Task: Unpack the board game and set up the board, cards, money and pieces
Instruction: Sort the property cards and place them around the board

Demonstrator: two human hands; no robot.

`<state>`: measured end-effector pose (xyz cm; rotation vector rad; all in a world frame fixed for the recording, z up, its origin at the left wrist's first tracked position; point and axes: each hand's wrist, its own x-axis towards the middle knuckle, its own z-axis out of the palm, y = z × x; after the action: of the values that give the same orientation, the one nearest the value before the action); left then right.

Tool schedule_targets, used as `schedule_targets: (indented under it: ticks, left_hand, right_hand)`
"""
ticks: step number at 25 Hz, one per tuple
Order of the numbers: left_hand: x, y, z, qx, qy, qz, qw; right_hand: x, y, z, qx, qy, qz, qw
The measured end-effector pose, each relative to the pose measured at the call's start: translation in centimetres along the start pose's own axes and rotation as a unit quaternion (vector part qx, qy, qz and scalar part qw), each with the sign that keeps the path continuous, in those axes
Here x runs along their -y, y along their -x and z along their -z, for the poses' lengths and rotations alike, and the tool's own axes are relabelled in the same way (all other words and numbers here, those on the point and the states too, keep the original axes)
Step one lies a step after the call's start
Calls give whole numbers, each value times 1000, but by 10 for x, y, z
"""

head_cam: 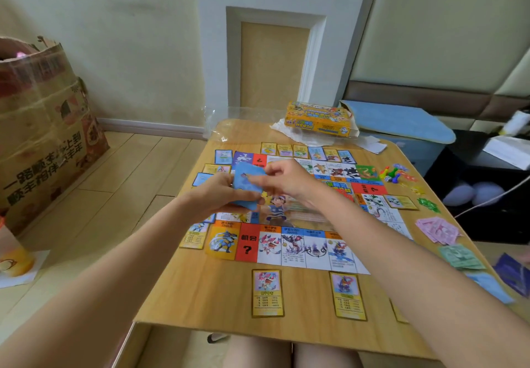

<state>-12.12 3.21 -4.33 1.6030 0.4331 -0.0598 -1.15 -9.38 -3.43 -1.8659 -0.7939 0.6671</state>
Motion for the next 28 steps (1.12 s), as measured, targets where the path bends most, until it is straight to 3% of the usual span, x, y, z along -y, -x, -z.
schedule_targets:
  ticks: [5, 7, 10, 12, 14, 16, 18, 23, 28]
  left_hand:
    - [-6, -8, -31, 11, 179, 33, 983]
    - [-6, -12, -38, -17, 210, 39, 977]
    - [-6, -16, -53, -29, 194, 62, 979]
    - [-12, -17, -64, -10, 246, 57, 967]
    - [-19, -19, -72, -11, 284, 40, 958]
    - [-22, -20, -74, -17, 255, 25, 966]
    - [-22, -20, -75, -16, 225, 20, 974]
    - [-27, -20, -75, -8, 153, 11, 988]
    - [-28, -21, -73, -22, 103, -4, 994]
  right_hand:
    - [-15, 28, 35, -30, -97, -32, 994]
    - [-20, 35, 50, -103, -65, -19, 992]
    - [-18, 47, 62, -215, -19, 85, 973]
    - [-21, 54, 61, -172, 74, 129, 974]
    - [-34, 57, 60, -122, 173, 113, 971]
    - [-43, 59, 64, -96, 197, 97, 971]
    - [-42, 63, 67, -93, 163, 83, 979]
    - [-33, 64, 73, -158, -81, 36, 983]
    - [-33, 67, 67, -102, -51, 19, 993]
